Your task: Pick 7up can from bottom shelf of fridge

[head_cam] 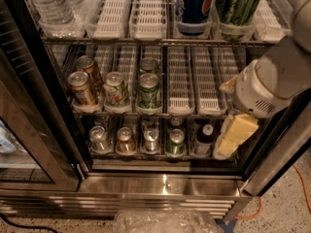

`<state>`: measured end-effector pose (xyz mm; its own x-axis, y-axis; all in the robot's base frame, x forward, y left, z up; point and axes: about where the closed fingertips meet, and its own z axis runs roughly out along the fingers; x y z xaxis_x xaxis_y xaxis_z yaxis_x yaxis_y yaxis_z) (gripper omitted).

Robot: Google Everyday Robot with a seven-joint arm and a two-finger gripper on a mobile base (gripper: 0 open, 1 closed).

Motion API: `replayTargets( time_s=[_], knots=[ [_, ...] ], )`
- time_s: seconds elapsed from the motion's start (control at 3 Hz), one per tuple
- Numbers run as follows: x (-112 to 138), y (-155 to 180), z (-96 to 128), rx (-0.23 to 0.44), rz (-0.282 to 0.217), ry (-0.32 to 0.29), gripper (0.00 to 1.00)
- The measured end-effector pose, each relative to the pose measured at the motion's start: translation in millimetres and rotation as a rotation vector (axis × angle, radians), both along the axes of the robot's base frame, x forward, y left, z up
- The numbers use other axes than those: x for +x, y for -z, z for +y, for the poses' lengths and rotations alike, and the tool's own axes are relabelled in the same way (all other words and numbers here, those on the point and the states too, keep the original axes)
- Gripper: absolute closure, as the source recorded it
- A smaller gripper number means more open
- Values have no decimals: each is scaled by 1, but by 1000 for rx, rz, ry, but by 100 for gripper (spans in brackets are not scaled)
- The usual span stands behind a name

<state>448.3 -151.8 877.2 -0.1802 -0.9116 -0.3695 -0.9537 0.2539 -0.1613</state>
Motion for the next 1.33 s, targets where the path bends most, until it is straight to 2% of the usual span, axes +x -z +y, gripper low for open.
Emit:
replayTargets(
  time_s=[0.33,0.67,1.0,1.33],
  knots=[
    [-4,55,29,84,2,-17,0],
    [-19,110,58,131,6,-5,0],
    [-21,167,81,205,40,28,0],
    [-21,167,81,205,40,29,0]
  ],
)
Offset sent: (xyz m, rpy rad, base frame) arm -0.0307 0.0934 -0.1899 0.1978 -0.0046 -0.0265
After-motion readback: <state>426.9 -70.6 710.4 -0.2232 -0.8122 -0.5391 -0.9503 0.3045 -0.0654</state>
